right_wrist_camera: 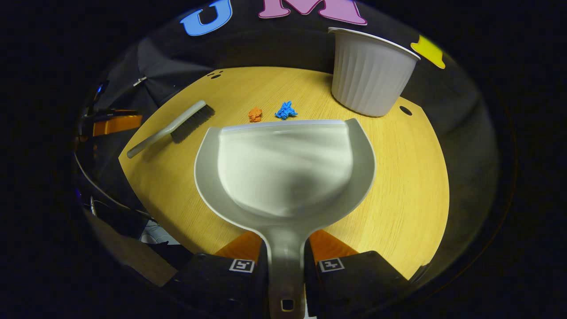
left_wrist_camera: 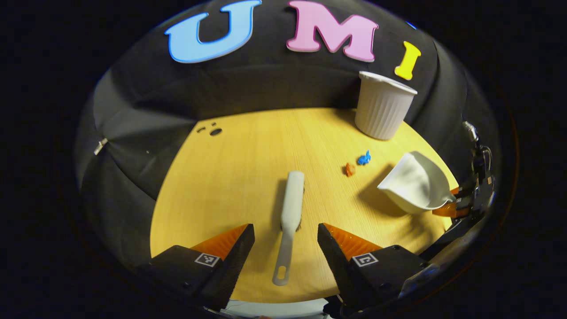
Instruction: Pick up the small broom and dustpan from the desktop, sweep the trash into the dustpan with the broom, and then empty the trash into the garbage bin.
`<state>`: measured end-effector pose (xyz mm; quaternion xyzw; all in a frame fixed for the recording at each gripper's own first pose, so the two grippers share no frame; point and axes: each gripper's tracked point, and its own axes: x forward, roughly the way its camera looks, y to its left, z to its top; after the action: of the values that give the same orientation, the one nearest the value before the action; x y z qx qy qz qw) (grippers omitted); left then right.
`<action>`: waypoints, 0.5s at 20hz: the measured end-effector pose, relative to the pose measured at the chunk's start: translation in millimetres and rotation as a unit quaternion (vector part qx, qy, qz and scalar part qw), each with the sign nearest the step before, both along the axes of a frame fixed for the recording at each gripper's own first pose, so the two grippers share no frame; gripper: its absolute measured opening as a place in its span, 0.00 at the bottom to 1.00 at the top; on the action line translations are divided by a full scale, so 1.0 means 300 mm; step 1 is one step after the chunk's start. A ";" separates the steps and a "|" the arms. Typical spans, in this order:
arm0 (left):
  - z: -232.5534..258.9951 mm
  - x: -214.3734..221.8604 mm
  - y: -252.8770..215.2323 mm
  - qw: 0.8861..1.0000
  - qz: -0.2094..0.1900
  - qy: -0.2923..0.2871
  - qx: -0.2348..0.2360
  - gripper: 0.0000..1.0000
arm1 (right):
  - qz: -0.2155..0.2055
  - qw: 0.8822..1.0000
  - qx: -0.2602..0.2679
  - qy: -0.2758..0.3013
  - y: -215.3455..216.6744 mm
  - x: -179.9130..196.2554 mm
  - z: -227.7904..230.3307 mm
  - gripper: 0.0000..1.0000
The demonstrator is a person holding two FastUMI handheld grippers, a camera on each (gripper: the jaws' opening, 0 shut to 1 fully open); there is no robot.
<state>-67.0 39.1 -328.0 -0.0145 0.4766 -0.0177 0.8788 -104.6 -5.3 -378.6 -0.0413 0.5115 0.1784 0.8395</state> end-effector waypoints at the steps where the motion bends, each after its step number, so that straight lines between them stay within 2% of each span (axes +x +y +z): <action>1: -0.034 0.005 -0.004 1.000 -0.005 0.016 -0.003 0.92 | -0.003 1.000 -0.003 0.001 -0.014 -0.003 0.009 0.38; 7: -0.236 0.007 -0.013 0.992 -0.025 0.119 -0.021 0.84 | -0.031 1.000 0.004 0.000 -0.031 -0.004 0.038 0.38; 10: -0.310 0.007 -0.006 0.988 -0.038 0.151 -0.010 0.81 | -0.028 1.000 0.003 -0.002 -0.030 -0.004 0.054 0.37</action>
<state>-64.7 37.5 -421.1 -0.0074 0.6041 -0.0533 0.7951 -105.8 -14.4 -362.3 -0.0243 0.5103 0.1562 0.8453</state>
